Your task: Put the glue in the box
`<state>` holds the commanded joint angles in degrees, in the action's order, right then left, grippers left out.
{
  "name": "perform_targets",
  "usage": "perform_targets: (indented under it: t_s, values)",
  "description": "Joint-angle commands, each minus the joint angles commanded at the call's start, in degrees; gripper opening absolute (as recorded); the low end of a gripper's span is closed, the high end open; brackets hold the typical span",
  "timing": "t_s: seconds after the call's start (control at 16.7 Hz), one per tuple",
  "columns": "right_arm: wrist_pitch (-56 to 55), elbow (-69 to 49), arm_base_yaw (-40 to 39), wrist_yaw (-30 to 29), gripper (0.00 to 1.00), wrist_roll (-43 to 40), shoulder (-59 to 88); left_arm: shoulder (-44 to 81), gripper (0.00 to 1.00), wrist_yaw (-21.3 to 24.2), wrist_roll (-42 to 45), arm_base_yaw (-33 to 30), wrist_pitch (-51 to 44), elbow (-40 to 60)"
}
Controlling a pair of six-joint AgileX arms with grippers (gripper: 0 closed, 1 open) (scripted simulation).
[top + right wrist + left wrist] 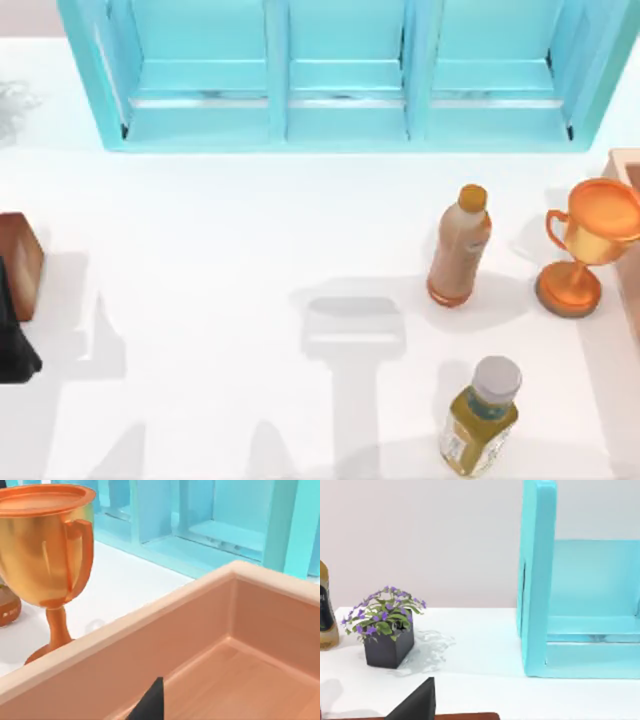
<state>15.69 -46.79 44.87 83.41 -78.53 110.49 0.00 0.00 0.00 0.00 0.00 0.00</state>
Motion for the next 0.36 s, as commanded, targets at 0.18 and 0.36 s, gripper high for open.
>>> perform_targets:
  t_s: [0.18,0.36]
  values:
    - [0.0,0.0,0.0,0.0,1.00,0.0,0.0,0.0,1.00,0.0,0.0,0.0,0.0,0.0]
    - [0.0,0.0,0.0,0.0,1.00,0.0,0.0,0.0,1.00,0.0,0.0,0.0,0.0,0.0]
